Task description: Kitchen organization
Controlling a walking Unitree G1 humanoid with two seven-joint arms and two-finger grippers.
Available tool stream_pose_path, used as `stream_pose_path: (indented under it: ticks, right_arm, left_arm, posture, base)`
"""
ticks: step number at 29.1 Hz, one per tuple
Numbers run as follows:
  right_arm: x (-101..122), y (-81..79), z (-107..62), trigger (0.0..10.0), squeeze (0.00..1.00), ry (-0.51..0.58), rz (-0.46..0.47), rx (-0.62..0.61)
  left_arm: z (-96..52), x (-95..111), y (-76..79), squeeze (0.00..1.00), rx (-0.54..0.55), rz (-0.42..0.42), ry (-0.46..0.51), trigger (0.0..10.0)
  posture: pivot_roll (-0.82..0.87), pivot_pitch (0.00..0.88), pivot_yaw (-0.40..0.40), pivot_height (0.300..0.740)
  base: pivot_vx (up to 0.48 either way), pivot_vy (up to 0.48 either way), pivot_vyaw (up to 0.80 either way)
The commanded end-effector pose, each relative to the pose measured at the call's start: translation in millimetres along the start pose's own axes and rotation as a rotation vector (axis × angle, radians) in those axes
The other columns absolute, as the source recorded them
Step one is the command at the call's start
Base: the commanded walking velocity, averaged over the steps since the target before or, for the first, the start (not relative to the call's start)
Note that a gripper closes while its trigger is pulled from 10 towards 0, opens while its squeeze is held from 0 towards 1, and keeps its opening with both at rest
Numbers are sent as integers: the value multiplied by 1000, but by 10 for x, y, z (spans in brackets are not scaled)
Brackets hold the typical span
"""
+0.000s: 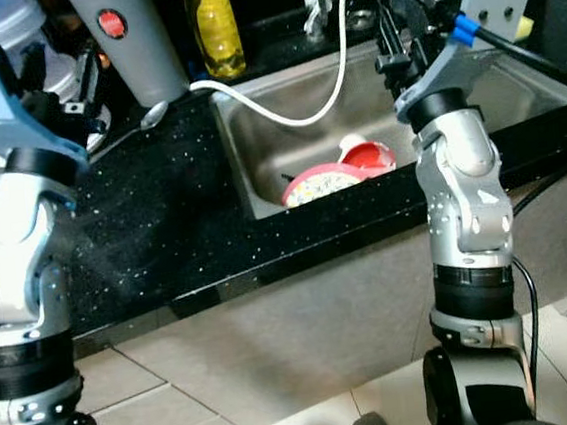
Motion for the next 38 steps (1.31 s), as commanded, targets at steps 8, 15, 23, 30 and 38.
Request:
stream_pose_path:
  ticks: [8,15,23,30,38]
  right_arm:
    - [116,-45,64,10000,0,50,-12,20]
    - [114,-50,58,10000,0,60,-18,22]
    - [117,-39,50,10000,0,60,-22,17]
    - [118,-31,45,10000,0,63,-23,15]
    - [105,-25,37,10000,0,62,-20,16]
  left_arm:
    - [25,110,-171,0,88,14,26,10000]
    - [37,86,-194,0,98,31,18,10000]
    - [54,76,-192,0,103,18,17,10000]
    - [52,74,-125,0,72,20,20,10000]
    - [48,59,-112,0,69,15,19,10000]
  posture:
    - [-111,0,93,740]
    - [-119,1,101,740]
    - [-125,2,108,740]
    - [-124,2,108,740]
    - [-122,1,109,740]
  base:
    - [218,0,0]
    - [480,0,0]
    - [360,0,0]
    - [0,0,0]
    - [0,0,0]
Point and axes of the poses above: a point about 5 cm out from each wrist's last joint towards the gripper, its own z axis pointing out of the wrist towards the gripper, its own x axis along the axis of the wrist's last joint, y = z × x, the point moved 6 cm from there along z, pointing out of the wrist towards the gripper, and after that the axes turned 4 degrees about z, right-handed, at the moved point
